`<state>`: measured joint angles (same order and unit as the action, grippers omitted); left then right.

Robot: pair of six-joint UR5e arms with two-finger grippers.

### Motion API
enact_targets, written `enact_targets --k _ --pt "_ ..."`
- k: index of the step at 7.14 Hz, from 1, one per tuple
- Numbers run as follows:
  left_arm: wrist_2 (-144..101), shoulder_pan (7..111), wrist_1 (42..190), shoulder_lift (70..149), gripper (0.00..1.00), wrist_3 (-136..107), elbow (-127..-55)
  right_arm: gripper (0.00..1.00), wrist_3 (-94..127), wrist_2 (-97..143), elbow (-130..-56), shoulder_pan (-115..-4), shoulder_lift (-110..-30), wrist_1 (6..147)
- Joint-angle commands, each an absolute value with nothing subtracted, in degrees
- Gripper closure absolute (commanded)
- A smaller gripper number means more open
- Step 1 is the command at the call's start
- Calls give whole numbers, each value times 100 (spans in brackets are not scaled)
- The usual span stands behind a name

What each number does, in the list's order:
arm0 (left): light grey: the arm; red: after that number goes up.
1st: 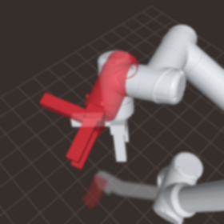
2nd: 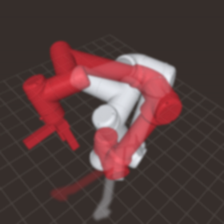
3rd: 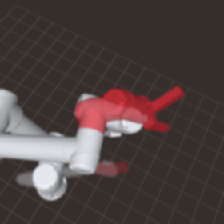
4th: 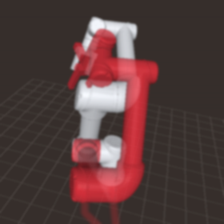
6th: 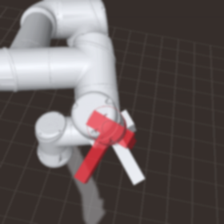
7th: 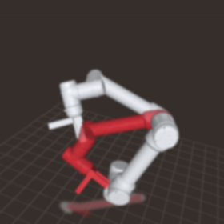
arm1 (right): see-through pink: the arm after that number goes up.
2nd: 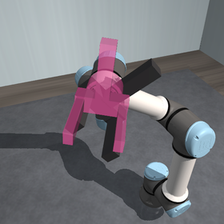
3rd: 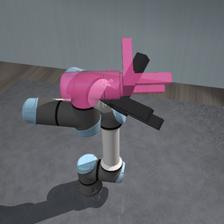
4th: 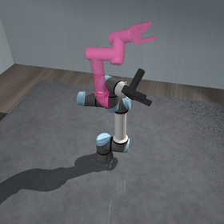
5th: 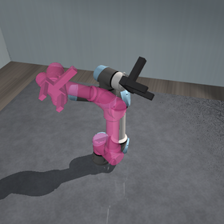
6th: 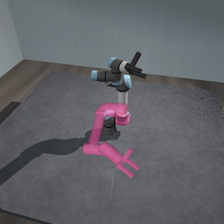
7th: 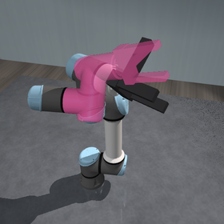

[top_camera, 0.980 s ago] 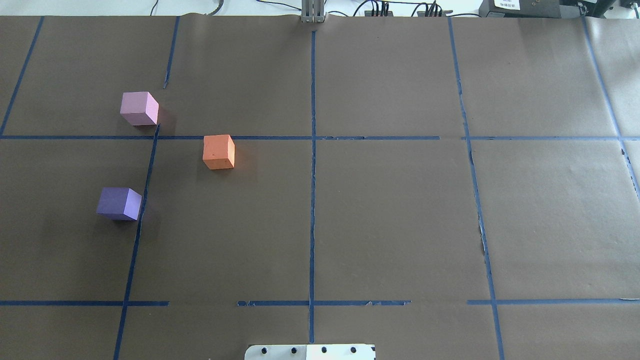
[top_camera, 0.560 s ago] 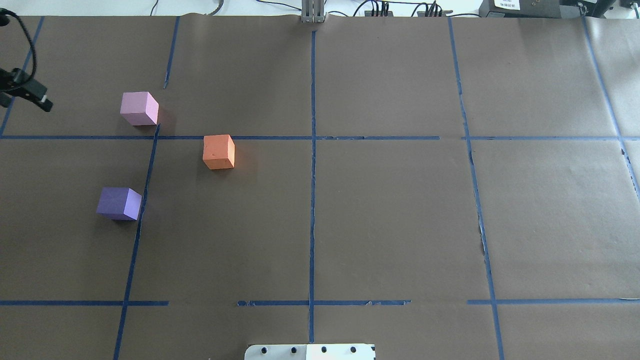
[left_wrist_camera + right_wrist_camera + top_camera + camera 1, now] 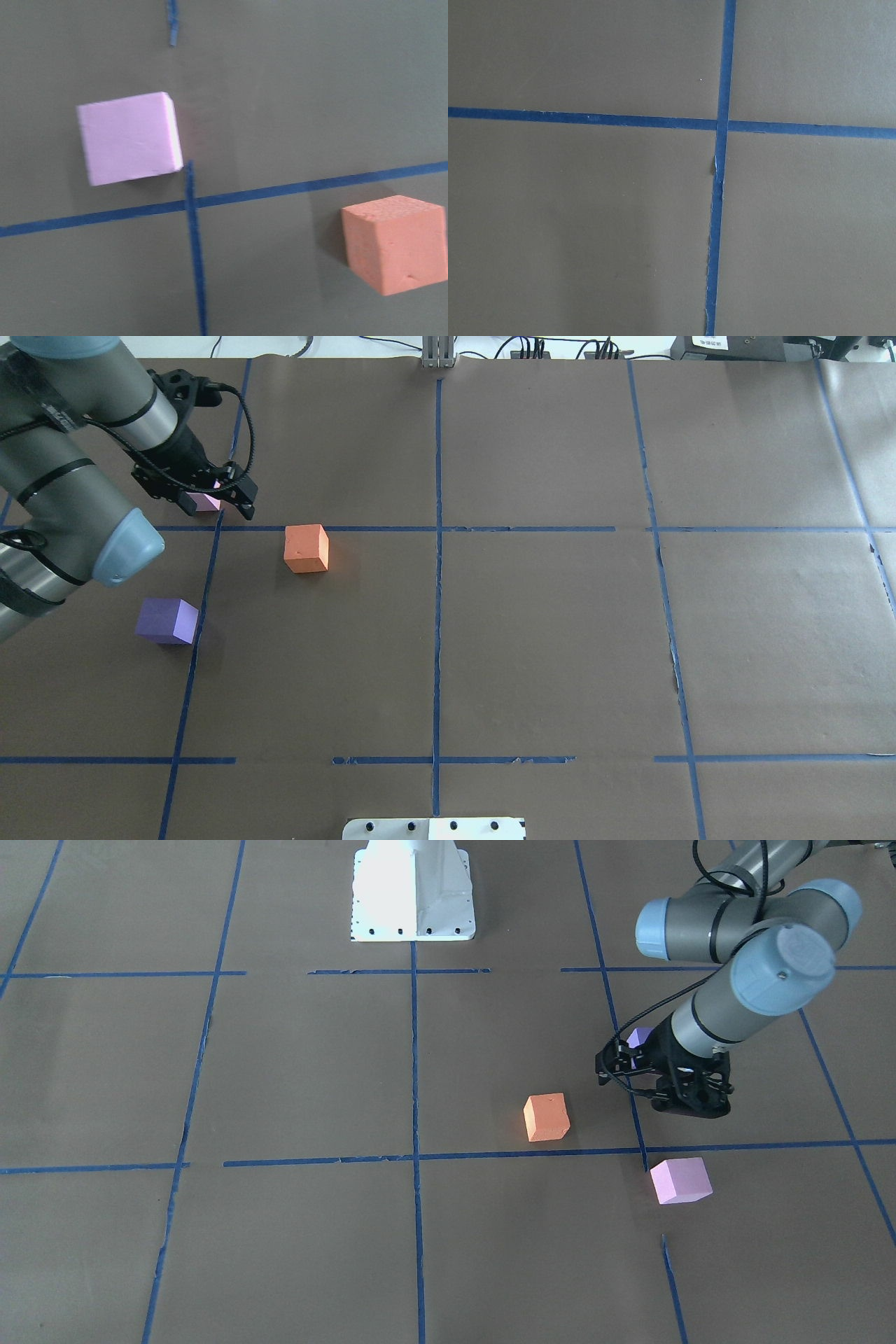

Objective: Arrange blocks in a line
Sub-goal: 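Move the left gripper down over the orange cube, then close the left gripper on the orange cube and lift it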

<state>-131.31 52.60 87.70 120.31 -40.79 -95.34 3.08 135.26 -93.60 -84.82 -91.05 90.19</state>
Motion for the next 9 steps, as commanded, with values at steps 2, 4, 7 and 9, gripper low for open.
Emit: enact_targets --k 2,4,7,9 --pt "-12589 4582 8798 12628 0 -5216 -8949 0 308 13526 -9360 -8481 -9105 9018" --pt "-12270 4535 8824 12691 1 -5395 -8825 0 308 13526 -9360 -8481 -9105 9018" --pt "-12155 4509 9289 12770 4 -5992 -8517 0 308 13526 -9360 -8481 -9105 9026" --pt "-12155 4430 9562 12779 4 -6222 -8324 0 308 13526 -9360 -8481 -9105 9018"
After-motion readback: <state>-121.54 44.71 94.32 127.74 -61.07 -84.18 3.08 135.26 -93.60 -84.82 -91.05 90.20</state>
